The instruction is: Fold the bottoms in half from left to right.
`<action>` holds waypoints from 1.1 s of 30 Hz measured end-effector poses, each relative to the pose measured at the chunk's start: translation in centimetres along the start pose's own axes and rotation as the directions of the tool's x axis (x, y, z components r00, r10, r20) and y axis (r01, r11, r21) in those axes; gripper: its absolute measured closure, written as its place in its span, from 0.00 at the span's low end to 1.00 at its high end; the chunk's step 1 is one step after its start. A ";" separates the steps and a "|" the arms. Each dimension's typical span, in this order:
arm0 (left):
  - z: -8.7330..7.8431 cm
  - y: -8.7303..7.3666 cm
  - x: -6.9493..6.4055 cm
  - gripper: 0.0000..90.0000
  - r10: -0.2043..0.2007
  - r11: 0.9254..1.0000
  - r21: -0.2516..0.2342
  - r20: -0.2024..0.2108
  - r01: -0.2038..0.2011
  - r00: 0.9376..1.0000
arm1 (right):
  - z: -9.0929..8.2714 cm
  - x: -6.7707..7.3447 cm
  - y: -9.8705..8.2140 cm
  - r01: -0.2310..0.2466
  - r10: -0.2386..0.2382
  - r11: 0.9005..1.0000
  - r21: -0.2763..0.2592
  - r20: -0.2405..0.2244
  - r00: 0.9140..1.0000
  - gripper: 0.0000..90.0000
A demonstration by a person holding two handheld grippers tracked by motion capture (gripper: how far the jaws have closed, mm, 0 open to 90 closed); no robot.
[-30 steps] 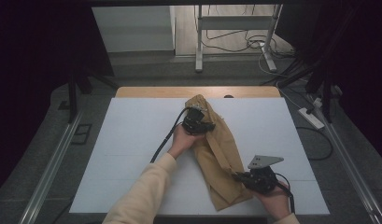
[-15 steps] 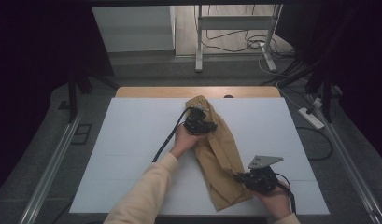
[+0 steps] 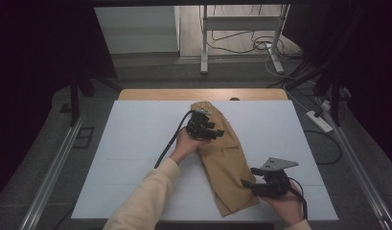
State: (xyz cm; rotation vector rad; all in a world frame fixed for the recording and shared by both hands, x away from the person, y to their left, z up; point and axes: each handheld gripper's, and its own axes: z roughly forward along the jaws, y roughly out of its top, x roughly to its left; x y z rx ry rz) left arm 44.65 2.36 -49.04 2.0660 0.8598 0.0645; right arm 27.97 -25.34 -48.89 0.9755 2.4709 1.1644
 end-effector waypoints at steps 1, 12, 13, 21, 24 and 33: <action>-0.2 -0.1 0.0 0.42 0.004 1.000 0.002 0.000 -0.004 1.000 | 0.0 -0.1 0.0 -0.001 0.001 1.000 0.001 0.001 1.000 0.41; -2.2 -1.9 -0.3 0.41 0.033 0.999 0.026 0.001 -0.033 0.999 | 0.7 -0.5 0.7 0.009 -0.009 1.000 0.005 0.005 1.000 0.41; -2.4 -2.1 -0.3 0.41 0.034 0.999 0.025 0.001 -0.034 0.999 | 0.7 -0.4 0.8 0.016 -0.016 1.000 0.006 0.008 1.000 0.41; -5.1 -4.3 0.1 0.41 0.024 0.999 0.024 -0.039 -0.023 0.999 | 1.6 0.1 1.8 0.048 -0.048 0.999 0.004 -0.025 0.999 0.41; -6.1 -5.0 0.4 0.41 0.008 1.000 0.013 -0.042 -0.007 0.999 | 2.0 0.3 2.1 0.058 -0.057 0.998 0.007 -0.044 0.997 0.41; -8.0 -7.2 0.2 0.40 0.010 1.000 0.018 -0.074 -0.008 0.997 | 3.0 0.7 2.5 0.089 -0.087 0.996 0.023 -0.092 0.992 0.41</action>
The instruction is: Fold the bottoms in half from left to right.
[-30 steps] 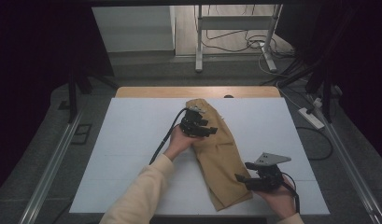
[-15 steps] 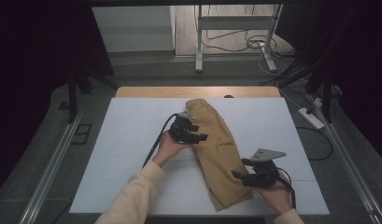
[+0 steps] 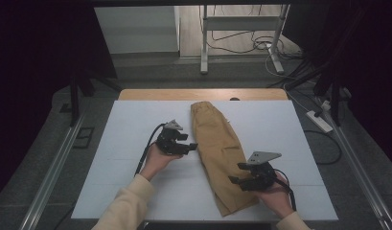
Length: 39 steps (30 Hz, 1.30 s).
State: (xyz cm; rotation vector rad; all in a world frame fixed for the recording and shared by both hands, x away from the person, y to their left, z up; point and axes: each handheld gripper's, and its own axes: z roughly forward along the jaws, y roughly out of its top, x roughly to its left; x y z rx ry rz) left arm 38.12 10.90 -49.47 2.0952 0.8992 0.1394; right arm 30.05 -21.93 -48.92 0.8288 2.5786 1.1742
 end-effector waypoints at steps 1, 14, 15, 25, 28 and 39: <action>-0.2 -0.2 0.0 0.40 0.000 1.000 0.002 0.003 0.000 1.000 | 0.1 0.0 0.0 -0.001 0.001 1.000 0.003 0.000 1.000 0.41; -2.4 -2.1 -0.5 0.39 0.017 1.000 0.001 -0.011 -0.017 1.000 | 1.6 1.2 0.7 0.028 -0.027 0.999 0.030 -0.039 0.999 0.41; -2.5 -2.3 -0.5 0.39 0.017 1.000 0.001 -0.015 -0.017 1.000 | 1.8 1.4 0.9 0.032 -0.030 0.999 0.034 -0.045 0.999 0.41; -2.4 -3.1 -0.3 0.38 0.020 1.000 0.020 -0.025 -0.019 0.999 | 5.0 3.4 2.3 0.077 -0.070 0.993 0.090 -0.079 0.994 0.38; -2.4 -3.2 -0.5 0.38 0.021 1.000 0.016 -0.027 -0.021 0.999 | 5.6 3.9 2.2 0.091 -0.083 0.989 0.117 -0.075 0.994 0.37; -2.2 -3.5 -0.2 0.38 0.015 1.000 0.028 -0.033 -0.014 0.999 | 6.7 4.7 1.5 0.137 -0.133 0.971 0.198 -0.034 0.991 0.35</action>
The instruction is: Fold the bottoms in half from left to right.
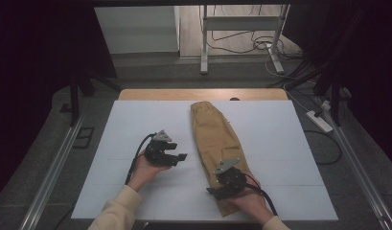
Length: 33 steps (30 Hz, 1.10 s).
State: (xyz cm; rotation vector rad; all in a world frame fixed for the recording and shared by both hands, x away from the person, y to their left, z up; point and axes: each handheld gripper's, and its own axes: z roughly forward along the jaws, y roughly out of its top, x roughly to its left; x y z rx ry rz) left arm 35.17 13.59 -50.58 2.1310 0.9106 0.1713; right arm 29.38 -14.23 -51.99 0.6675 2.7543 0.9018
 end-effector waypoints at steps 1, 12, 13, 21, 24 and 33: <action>0.0 0.0 0.0 0.38 -0.002 1.000 0.000 0.000 0.002 1.000 | 0.0 0.0 0.0 0.006 -0.006 1.000 0.003 0.006 1.000 0.35; -0.2 -0.1 0.2 0.38 -0.012 1.000 -0.014 0.000 0.012 1.000 | -0.6 -0.6 -0.1 -0.033 0.033 0.999 0.015 0.042 0.999 0.70; -0.2 -0.1 0.3 0.38 -0.011 1.000 -0.014 0.001 0.011 1.000 | -0.7 -0.7 -0.1 -0.037 0.036 0.999 0.018 0.042 0.998 0.76; -0.4 -0.2 0.5 0.38 -0.022 0.999 -0.024 0.007 0.022 1.000 | -1.0 -1.0 -0.4 -0.049 0.048 0.999 0.010 0.030 0.998 0.96; -0.5 -0.2 0.6 0.38 -0.027 0.999 -0.028 0.005 0.027 1.000 | -1.0 -1.0 -0.4 -0.052 0.052 0.999 0.006 0.028 0.998 0.96; -0.8 -0.3 0.9 0.38 -0.032 0.999 -0.037 0.003 0.032 0.999 | -1.0 -0.2 -0.1 -0.052 0.051 0.999 -0.011 -0.048 0.998 0.96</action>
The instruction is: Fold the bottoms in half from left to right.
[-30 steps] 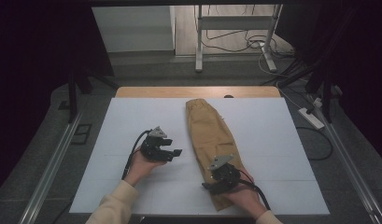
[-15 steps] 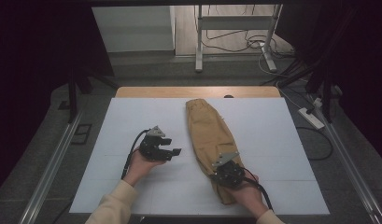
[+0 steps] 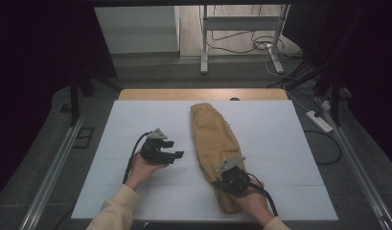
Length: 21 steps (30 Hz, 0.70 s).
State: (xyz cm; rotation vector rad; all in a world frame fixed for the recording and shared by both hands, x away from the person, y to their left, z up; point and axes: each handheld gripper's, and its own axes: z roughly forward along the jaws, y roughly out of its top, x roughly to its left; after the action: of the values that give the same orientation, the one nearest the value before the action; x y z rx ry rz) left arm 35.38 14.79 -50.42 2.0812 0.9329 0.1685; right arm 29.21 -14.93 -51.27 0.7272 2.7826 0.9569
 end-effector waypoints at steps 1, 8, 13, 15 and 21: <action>0.0 0.0 0.0 0.38 0.001 1.000 -0.001 0.000 -0.001 1.000 | 0.1 0.2 0.1 0.002 -0.002 1.000 -0.001 -0.012 1.000 0.96; -0.2 0.0 0.2 0.38 -0.010 1.000 -0.010 0.003 0.010 1.000 | 0.6 1.4 0.4 0.015 -0.016 1.000 -0.017 -0.079 0.997 0.96; -0.3 0.0 0.3 0.38 -0.010 1.000 -0.013 0.002 0.010 1.000 | 0.9 2.1 0.5 0.026 -0.028 0.999 -0.021 -0.104 0.994 0.96; -0.3 0.0 0.3 0.38 -0.011 1.000 -0.010 0.002 0.011 1.000 | 0.9 2.2 0.5 0.030 -0.032 0.999 -0.019 -0.107 0.994 0.96; -0.4 0.0 0.3 0.38 -0.013 1.000 -0.017 -0.001 0.013 1.000 | 1.1 2.8 0.7 0.040 -0.042 0.999 -0.022 -0.123 0.992 0.96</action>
State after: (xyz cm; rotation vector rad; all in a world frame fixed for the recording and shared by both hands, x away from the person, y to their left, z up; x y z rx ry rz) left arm 35.40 15.24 -50.21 2.0589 0.9421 0.1698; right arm 27.31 -12.52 -51.55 0.6262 2.8770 1.0540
